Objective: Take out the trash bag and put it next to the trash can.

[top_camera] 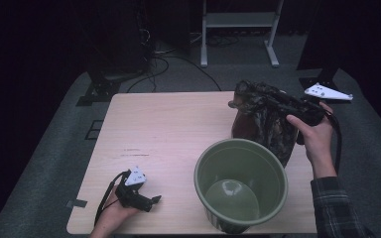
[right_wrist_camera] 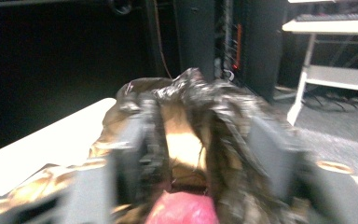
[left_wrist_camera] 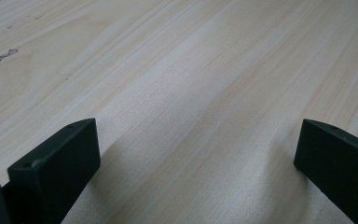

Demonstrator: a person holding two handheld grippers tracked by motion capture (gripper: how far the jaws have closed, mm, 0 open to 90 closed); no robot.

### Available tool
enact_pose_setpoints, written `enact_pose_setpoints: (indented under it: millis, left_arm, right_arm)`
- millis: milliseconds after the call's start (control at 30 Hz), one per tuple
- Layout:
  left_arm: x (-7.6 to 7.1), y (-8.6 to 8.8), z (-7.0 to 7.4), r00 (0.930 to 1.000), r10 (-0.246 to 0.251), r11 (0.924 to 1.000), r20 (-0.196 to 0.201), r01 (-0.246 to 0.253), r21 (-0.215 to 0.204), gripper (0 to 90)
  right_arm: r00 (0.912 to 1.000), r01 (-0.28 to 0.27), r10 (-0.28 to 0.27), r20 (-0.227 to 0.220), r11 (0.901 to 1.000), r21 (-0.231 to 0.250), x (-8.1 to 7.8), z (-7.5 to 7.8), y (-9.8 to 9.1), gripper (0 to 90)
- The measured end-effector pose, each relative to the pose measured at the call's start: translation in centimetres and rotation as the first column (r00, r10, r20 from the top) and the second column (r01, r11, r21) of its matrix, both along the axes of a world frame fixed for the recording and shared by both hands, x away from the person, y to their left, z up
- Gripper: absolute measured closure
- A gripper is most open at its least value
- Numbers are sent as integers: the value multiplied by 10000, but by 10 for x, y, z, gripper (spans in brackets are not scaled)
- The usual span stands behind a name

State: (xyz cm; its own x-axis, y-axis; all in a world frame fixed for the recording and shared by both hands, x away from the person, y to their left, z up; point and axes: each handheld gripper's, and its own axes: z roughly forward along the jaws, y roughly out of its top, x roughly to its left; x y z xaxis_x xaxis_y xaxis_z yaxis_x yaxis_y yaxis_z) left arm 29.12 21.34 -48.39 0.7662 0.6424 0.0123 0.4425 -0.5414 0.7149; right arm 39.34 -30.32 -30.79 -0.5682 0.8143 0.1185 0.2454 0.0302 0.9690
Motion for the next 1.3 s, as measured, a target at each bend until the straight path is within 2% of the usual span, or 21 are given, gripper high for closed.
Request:
enact_pose_setpoints:
  millis: [100, 167, 200, 333, 500, 700, 867, 1033, 1300]
  left_arm:
    - [0, 0, 0, 10000, -3, 10000, 0, 3, 4, 0]
    - [0, 0, 0, 10000, 2, 10000, 4, -2, -3, 0]
    - [0, 0, 0, 10000, 2, 10000, 7, -2, 1, 0]
    - [0, 0, 0, 10000, -4, 10000, -1, 4, 19, 0]
    - [0, 0, 0, 10000, 4, 10000, -9, -4, 27, 0]
    - [0, 0, 0, 10000, 15, 10000, -6, -15, 0, 0]
    - [0, 0, 0, 10000, 14, 10000, -8, -14, 3, 0]
    - [0, 0, 0, 10000, 22, 10000, -10, -22, 3, 0]
    - [0, 0, 0, 10000, 21, 10000, -10, -21, 8, 0]
  right_arm:
    - [9991, 326, -322, -277, 9994, 143, -6, 1, -6, 184]
    - [9977, 139, -107, -665, 9987, 484, -13, 0, -13, 128]
    - [9963, 143, -102, -854, 9988, 476, -16, 0, -16, 127]
    - [9978, -35, 71, -666, 9985, 537, -31, 1, -27, 126]
    - [9977, 152, -124, -671, 9990, 410, -49, 1, -36, 126]
    - [9969, 136, -148, -769, 9998, -162, -69, -3, -41, 127]
    - [9964, 35, -72, -840, 9990, -448, -88, -7, -43, 127]
    - [9957, -129, 69, -922, 9978, -647, -108, -17, -44, 127]
    - [9884, -364, 197, -1507, 9934, -1089, -130, -42, -45, 129]
